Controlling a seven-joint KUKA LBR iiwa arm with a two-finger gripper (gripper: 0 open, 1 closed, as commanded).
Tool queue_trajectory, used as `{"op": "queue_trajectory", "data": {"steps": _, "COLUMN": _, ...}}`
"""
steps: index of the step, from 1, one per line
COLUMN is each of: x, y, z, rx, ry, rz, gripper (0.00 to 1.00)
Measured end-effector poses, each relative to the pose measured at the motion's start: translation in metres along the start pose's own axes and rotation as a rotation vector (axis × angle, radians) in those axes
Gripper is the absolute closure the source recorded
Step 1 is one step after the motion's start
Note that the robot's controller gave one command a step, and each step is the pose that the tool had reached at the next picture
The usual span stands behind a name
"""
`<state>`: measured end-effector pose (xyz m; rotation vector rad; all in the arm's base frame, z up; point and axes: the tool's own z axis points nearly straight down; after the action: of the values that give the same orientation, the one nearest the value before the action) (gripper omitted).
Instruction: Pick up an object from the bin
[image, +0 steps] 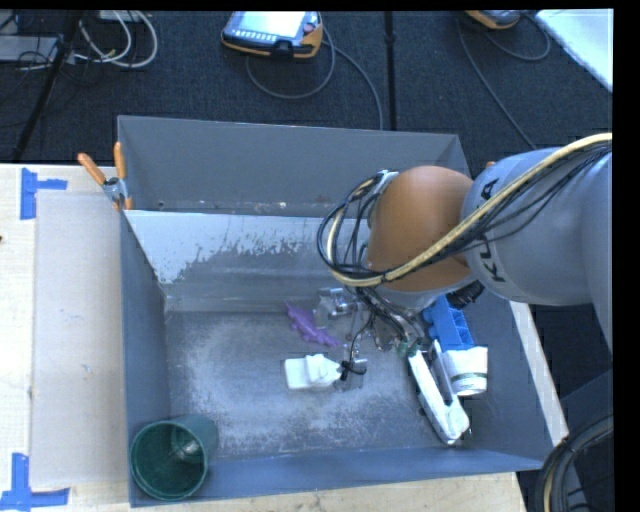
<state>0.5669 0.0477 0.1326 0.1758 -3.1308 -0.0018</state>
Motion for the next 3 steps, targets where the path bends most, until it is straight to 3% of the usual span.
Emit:
{"op": "queue_trajectory", "data": {"steps": 1, "x": 0.0, "y": 0.001, "z": 0.0, "rx": -0.001, "ry": 0.0, "rz": 0.0, "gripper": 0.0}}
{"op": "queue_trajectory", "data": {"steps": 2, "x": -0.001, "y": 0.004, "z": 0.019, "rx": 0.0, "ry": -0.006, "rz": -0.057, "gripper": 0.0}}
{"op": "queue_trajectory", "data": {"steps": 3, "x": -0.002, "y": 0.007, "z": 0.054, "rx": -0.001, "ry": 0.0, "rz": -0.103, "gripper": 0.0}}
